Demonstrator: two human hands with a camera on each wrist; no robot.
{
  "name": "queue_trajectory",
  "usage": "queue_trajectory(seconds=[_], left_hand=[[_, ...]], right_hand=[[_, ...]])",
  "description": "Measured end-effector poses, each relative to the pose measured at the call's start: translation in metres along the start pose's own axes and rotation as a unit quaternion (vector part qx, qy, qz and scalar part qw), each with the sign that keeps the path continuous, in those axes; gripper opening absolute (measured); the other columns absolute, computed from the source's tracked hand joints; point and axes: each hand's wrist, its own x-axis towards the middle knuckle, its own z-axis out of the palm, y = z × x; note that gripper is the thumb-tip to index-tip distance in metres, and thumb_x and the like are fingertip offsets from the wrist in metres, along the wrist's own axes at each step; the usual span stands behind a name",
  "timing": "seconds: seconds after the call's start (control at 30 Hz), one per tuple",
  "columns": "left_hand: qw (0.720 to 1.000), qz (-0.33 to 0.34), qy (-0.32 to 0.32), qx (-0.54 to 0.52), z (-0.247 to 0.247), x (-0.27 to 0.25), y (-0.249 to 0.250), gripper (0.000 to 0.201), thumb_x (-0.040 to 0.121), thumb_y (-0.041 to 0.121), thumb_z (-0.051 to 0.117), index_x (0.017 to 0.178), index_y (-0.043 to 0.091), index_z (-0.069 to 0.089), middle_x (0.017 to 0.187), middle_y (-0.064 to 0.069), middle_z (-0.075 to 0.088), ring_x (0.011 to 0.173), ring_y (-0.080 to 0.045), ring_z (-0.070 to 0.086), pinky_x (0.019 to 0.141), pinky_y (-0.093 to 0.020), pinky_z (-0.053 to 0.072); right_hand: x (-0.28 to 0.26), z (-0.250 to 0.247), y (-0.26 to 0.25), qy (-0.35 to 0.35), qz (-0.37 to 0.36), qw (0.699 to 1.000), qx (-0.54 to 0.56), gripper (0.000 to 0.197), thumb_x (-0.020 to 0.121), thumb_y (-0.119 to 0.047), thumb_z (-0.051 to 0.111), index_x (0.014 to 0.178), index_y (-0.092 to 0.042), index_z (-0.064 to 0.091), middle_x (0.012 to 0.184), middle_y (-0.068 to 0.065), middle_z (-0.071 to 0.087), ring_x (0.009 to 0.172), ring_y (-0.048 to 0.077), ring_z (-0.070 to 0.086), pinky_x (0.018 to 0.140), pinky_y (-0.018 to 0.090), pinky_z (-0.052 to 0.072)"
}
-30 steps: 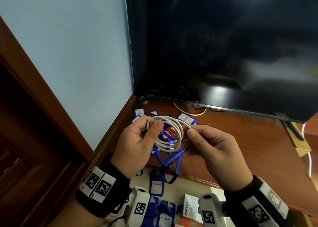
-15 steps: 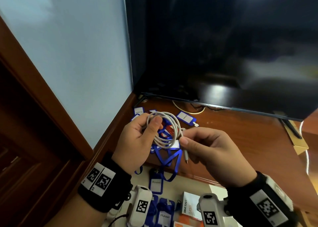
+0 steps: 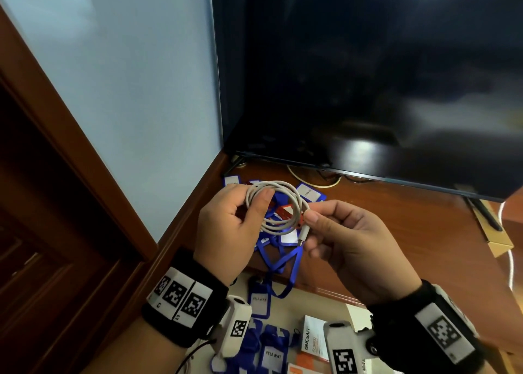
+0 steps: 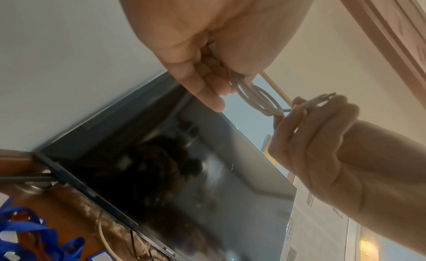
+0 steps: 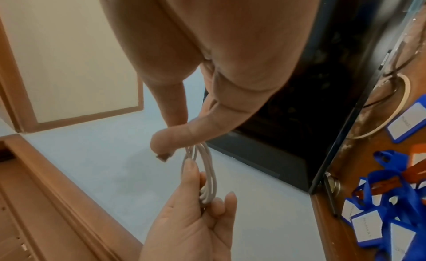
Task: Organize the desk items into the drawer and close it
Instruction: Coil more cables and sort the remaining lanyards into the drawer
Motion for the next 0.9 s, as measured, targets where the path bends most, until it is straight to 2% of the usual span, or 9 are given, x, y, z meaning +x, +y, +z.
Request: queue_trajectory(seconds=[0.13,0.3,0.4,0.53,0.63,0.7,0.77,0.8,0.9], left_hand=[[0.999,0.021,0.008,0.027,0.002,-0.001,0.002,0.028,0.102,0.036,0.063,0.091,0.012,0.073,0.079,0.01,0.065,0.076,-0.007,0.066,0.061,-0.01,0.048],[0.999,0.025,0.008,0.023,0.002,-0.004,0.005,0.029,0.103,0.037,0.062,0.093,0.013,0.074,0.081,0.007,0.069,0.076,-0.011,0.069,0.061,-0.025,0.057],[0.999,0.033,-0.004,0.022,0.001,-0.007,0.007,0.03,0.103,0.037,0.06,0.093,0.013,0.074,0.078,0.009,0.068,0.074,-0.009,0.068,0.06,-0.021,0.054],[0.999,0.029,-0.023,0.001,0.0,-0.008,0.007,0.028,0.103,0.035,0.061,0.095,0.013,0.075,0.075,0.009,0.068,0.072,-0.011,0.068,0.058,-0.021,0.054],[0.999,0.001,-0.04,-0.028,0.001,-0.01,0.008,0.033,0.102,0.04,0.059,0.097,0.012,0.075,0.073,0.005,0.069,0.07,-0.016,0.069,0.057,-0.033,0.056],[0.998,-0.021,-0.047,-0.047,0.001,-0.01,0.008,0.036,0.101,0.045,0.057,0.099,0.014,0.075,0.075,0.002,0.071,0.071,-0.019,0.07,0.058,-0.041,0.058],[0.995,-0.046,-0.058,-0.059,0.001,-0.009,0.006,0.036,0.101,0.048,0.057,0.101,0.017,0.075,0.077,0.0,0.073,0.073,-0.02,0.072,0.06,-0.046,0.059],[0.994,-0.057,-0.067,-0.061,0.001,-0.009,0.006,0.035,0.101,0.048,0.057,0.102,0.018,0.075,0.079,0.001,0.074,0.075,-0.019,0.073,0.062,-0.046,0.06],[0.992,-0.069,-0.092,-0.057,0.002,-0.009,0.005,0.028,0.101,0.042,0.06,0.106,0.02,0.076,0.084,0.008,0.075,0.083,-0.009,0.074,0.067,-0.031,0.062]], right_hand=[[-0.001,0.001,0.0,0.01,0.001,1.0,0.007,0.019,0.08,-0.004,0.071,0.098,0.001,0.074,0.084,0.025,0.074,0.066,0.025,0.074,0.056,0.024,0.061],[-0.001,0.003,0.003,0.021,-0.018,1.0,0.003,0.025,0.082,0.002,0.07,0.107,0.004,0.07,0.096,0.028,0.074,0.083,0.031,0.076,0.066,0.025,0.062],[-0.001,0.003,0.006,0.035,-0.052,0.997,-0.052,0.026,0.085,0.002,0.072,0.11,0.006,0.066,0.096,0.026,0.075,0.085,0.032,0.076,0.07,0.027,0.063],[0.001,0.003,0.01,0.06,-0.121,0.973,-0.184,0.024,0.084,-0.015,0.077,0.105,-0.007,0.068,0.09,0.016,0.075,0.081,0.03,0.074,0.072,0.033,0.062],[0.004,0.001,0.017,0.073,-0.171,0.942,-0.281,0.02,0.087,-0.029,0.077,0.103,-0.019,0.068,0.091,0.01,0.07,0.085,0.032,0.069,0.077,0.046,0.06],[0.005,-0.001,0.02,0.061,-0.175,0.942,-0.281,0.021,0.089,-0.032,0.074,0.104,-0.018,0.066,0.094,0.011,0.069,0.088,0.033,0.067,0.08,0.05,0.059],[0.006,-0.002,0.023,0.046,-0.149,0.962,-0.223,0.027,0.09,-0.034,0.073,0.105,-0.013,0.066,0.097,0.017,0.069,0.089,0.036,0.067,0.079,0.047,0.059],[0.007,-0.002,0.023,0.042,-0.129,0.974,-0.18,0.027,0.09,-0.034,0.073,0.105,-0.012,0.067,0.098,0.02,0.07,0.086,0.036,0.067,0.076,0.041,0.058],[0.011,-0.004,0.025,0.04,-0.074,0.995,-0.06,0.015,0.088,-0.028,0.075,0.098,-0.016,0.071,0.094,0.019,0.067,0.079,0.026,0.062,0.06,0.026,0.053]])
